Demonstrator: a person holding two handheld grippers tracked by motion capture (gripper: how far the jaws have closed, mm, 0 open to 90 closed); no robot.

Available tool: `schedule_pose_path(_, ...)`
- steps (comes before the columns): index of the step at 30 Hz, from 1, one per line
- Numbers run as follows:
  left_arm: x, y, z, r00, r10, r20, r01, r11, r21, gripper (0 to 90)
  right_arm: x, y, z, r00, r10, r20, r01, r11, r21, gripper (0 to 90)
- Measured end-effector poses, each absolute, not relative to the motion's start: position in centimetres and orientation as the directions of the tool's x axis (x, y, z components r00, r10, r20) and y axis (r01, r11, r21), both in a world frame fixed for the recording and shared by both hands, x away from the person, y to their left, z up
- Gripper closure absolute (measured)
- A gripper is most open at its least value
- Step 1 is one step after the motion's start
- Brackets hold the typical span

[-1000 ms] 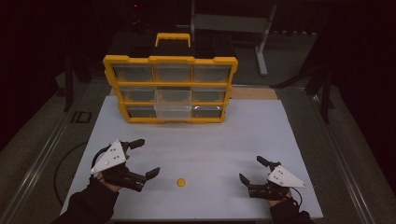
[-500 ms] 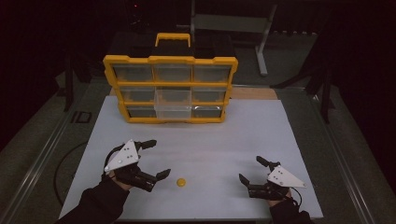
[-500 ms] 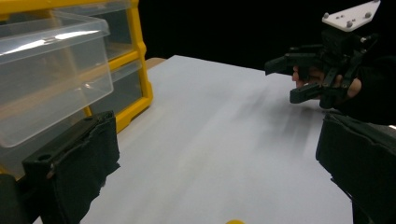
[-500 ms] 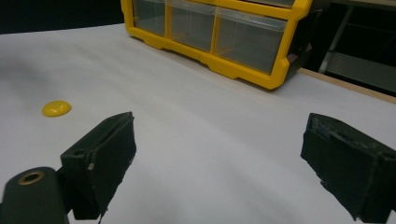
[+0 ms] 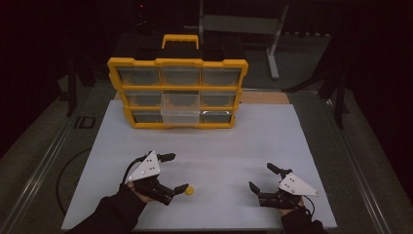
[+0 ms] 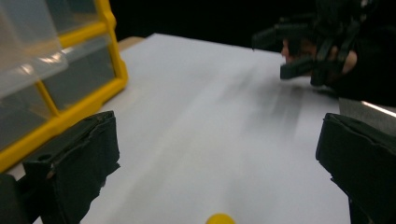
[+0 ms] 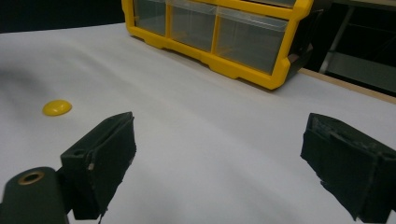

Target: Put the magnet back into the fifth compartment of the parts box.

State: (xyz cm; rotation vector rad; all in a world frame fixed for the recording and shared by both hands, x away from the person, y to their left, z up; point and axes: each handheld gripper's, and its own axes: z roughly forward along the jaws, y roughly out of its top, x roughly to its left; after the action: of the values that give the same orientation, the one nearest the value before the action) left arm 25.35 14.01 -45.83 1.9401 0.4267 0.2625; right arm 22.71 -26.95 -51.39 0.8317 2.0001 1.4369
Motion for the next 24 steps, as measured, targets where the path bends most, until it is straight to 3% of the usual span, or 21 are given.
schedule_pose_path(24, 26.1, 12.5, -50.9, 0.917, 0.396, -0.044, 0.258, -0.505, 0.824, 0.9, 22.8, -26.9, -51.5, -0.672, 0.737, -0.068, 0.173, 0.246, 0.954, 10.0)
